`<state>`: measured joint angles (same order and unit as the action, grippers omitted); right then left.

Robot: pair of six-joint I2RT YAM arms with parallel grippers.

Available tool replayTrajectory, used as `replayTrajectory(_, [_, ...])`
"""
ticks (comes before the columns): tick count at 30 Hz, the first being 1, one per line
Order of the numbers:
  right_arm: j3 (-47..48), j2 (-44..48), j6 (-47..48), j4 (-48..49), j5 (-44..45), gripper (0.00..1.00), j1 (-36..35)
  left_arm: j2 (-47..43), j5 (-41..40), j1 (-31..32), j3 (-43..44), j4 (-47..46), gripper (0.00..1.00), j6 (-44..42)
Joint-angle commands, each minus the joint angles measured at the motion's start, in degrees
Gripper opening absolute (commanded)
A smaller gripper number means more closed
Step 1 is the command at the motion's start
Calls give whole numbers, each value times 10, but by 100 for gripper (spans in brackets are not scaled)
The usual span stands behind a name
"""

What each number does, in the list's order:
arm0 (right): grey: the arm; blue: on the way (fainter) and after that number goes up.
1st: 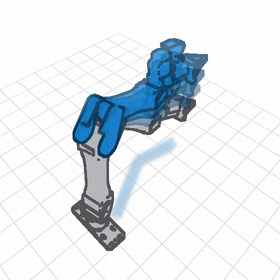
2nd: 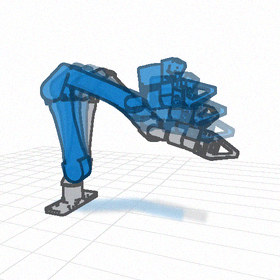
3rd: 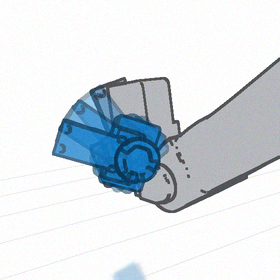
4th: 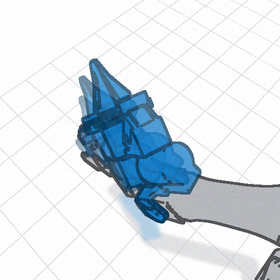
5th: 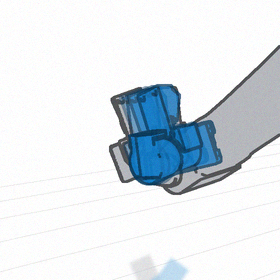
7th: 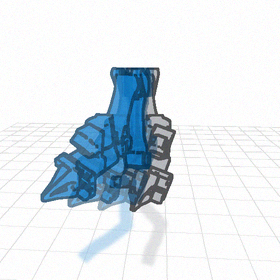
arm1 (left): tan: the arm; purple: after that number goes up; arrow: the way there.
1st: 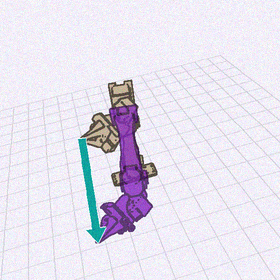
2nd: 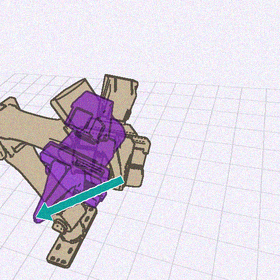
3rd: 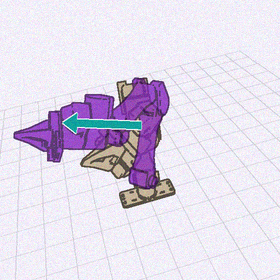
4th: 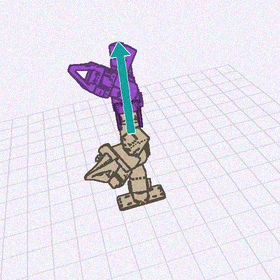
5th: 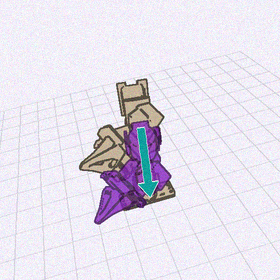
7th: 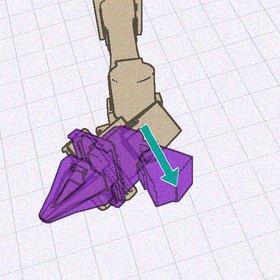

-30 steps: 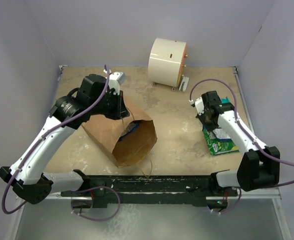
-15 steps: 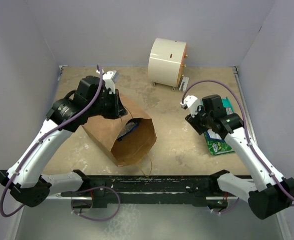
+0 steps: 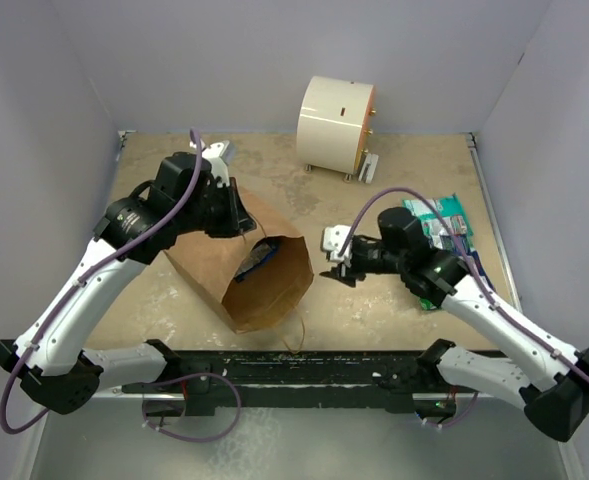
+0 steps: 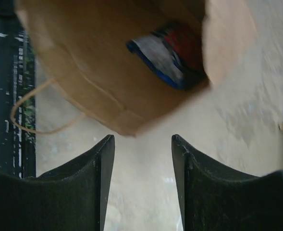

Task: Take the snacks out of the paper bag
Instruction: Take out the snack from the paper bag.

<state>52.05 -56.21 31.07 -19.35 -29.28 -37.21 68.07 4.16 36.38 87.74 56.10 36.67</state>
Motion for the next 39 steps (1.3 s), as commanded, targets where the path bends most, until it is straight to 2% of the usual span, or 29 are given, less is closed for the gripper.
replayTrajectory(1, [-28, -19, 47, 148, -41, 54, -96, 0, -10, -4, 27, 7, 0, 7])
replayTrajectory(7, [-54, -109, 81, 286, 40, 54, -207, 16, 4, -4, 53, 24, 0, -8])
replayTrajectory(11, [-25, -207, 108, 335, 88, 53, -236, 26, 13, -4, 72, 36, 0, -23])
replayTrajectory(16, [-15, -292, 161, 414, 134, 54, -242, 23, 22, -4, 78, 40, 0, -35])
replayTrajectory(24, [33, -416, 247, 443, 169, 55, -241, 14, 47, -4, 75, 40, 0, -36])
replayTrajectory(34, [75, -517, 280, 471, 212, 55, -241, 14, 72, -3, 84, 53, 0, -61])
replayTrajectory(39, [79, -549, 268, 528, 249, 56, -239, 20, 86, -3, 94, 59, 0, -76])
